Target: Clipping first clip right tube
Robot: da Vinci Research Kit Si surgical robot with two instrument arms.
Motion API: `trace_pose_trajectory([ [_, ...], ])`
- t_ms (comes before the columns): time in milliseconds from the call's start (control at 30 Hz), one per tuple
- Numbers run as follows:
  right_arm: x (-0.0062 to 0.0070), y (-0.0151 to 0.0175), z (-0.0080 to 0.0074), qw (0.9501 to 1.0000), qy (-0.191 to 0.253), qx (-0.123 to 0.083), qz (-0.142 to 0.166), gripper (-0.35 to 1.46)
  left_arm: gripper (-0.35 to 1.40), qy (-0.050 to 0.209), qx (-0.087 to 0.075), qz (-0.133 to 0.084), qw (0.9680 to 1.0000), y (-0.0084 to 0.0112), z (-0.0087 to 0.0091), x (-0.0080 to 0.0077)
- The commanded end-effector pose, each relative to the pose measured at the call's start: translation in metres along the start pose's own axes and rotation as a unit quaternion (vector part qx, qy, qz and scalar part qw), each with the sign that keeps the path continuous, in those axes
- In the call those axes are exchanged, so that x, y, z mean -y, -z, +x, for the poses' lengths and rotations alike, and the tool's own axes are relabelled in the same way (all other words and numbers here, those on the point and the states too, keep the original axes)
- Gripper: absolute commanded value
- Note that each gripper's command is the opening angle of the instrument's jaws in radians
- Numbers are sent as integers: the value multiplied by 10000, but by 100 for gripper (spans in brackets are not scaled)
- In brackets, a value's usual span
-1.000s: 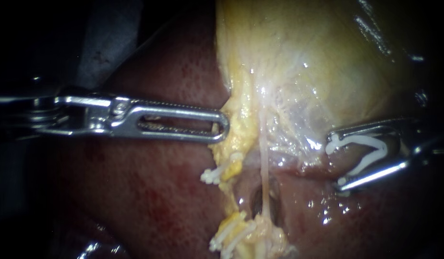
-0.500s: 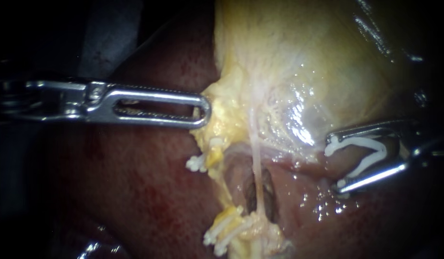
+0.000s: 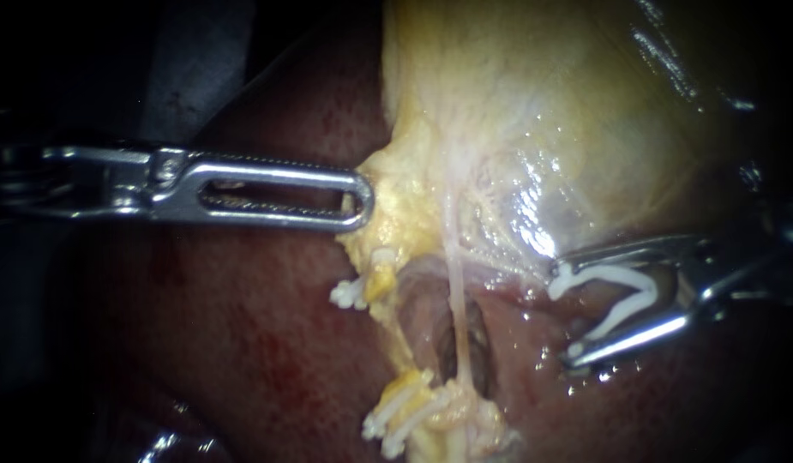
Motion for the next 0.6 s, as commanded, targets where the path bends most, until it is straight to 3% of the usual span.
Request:
trace_pose_trajectory([
  [33,0,-5,-2,10000,-34,13,15,59,-35,-1,0,-6,10000,0,0,0],
  [333,-5,-48,-20,9998,-169,85,110,59,-35,2,7,-14,10000,-2,1,3],
  [600,-19,-71,-35,9996,-228,108,108,59,-35,2,9,-17,10000,-3,2,4],
])
